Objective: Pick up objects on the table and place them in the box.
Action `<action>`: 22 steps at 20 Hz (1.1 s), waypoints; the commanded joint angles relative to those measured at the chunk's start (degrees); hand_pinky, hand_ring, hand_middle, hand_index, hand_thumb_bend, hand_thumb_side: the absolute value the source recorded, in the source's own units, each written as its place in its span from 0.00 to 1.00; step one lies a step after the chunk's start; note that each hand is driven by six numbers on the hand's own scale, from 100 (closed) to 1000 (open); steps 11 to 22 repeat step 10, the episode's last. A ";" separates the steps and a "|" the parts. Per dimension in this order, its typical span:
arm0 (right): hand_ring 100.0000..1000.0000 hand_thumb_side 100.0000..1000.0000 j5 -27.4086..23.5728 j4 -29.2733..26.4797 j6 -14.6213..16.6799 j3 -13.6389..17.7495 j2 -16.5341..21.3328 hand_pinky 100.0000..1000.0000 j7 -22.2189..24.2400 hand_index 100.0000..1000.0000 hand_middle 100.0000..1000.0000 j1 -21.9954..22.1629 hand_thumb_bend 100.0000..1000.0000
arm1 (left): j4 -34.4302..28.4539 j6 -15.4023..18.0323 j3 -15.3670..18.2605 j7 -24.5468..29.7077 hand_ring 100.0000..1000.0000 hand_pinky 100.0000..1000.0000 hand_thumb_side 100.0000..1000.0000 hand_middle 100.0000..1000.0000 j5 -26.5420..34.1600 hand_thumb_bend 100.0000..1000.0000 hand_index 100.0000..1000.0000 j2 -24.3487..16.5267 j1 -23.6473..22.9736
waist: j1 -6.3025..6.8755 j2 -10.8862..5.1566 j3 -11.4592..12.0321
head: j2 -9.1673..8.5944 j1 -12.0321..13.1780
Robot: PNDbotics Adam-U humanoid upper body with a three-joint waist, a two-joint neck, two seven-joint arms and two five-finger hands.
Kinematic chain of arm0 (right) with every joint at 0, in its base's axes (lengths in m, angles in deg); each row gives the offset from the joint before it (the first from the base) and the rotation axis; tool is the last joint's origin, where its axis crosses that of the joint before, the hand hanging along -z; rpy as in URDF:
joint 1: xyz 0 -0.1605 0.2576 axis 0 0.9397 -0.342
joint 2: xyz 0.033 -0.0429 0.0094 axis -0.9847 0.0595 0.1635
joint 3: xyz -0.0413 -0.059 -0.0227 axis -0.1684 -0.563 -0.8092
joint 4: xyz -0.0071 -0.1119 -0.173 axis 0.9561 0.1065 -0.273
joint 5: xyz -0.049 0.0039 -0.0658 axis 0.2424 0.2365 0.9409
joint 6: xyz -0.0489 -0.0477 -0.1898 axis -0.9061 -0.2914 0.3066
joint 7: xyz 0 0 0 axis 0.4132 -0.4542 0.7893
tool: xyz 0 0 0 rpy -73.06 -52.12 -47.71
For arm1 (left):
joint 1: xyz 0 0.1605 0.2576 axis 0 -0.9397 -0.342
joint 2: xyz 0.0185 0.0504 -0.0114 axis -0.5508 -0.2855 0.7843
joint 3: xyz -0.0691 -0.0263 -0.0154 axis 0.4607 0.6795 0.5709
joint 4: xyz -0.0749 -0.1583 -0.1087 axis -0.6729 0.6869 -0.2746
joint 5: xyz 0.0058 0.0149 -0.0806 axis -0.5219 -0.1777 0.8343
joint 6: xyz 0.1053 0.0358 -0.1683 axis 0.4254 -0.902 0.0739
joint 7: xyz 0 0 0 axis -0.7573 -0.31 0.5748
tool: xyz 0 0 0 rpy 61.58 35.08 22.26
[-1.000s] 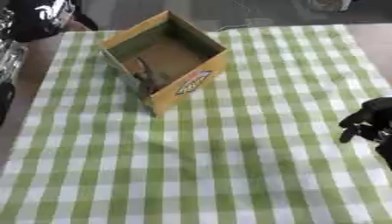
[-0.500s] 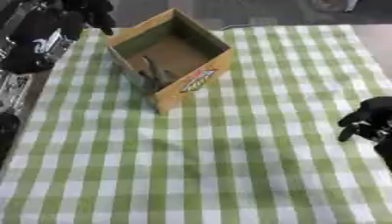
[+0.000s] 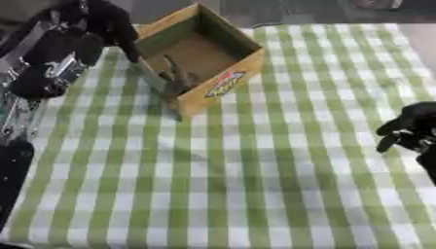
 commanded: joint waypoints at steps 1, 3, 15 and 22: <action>0.59 0.78 0.25 -0.42 0.11 0.48 0.65 0.46 -0.08 0.67 0.48 -0.25 0.00 | -1.11 -0.61 0.63 0.42 0.52 0.52 0.38 0.56 0.37 0.00 0.76 -0.08 0.09 | -0.11 -0.86 0.16 | 0.57 -0.09; 0.59 0.78 0.23 -0.41 0.14 0.51 0.64 0.46 -0.06 0.67 0.48 -0.26 0.00 | -1.11 -0.68 0.64 0.19 0.51 0.51 0.39 0.56 0.92 0.00 0.75 0.33 -0.21 | -0.06 -0.93 0.15 | 0.42 -0.09; 0.59 0.74 0.01 -0.45 0.64 1.29 1.41 0.46 -0.65 0.67 0.48 -0.32 0.00 | -1.11 0.94 1.81 -0.92 0.49 0.49 0.45 0.55 3.36 0.00 0.75 1.64 -2.22 | -0.02 -1.32 0.55 | 0.49 -0.54; 0.59 0.74 0.01 -0.45 0.64 1.29 1.41 0.46 -0.65 0.67 0.48 -0.32 0.00 | -1.11 0.94 1.81 -0.92 0.49 0.49 0.45 0.55 3.36 0.00 0.75 1.64 -2.22 | -0.02 -1.32 0.55 | 0.49 -0.54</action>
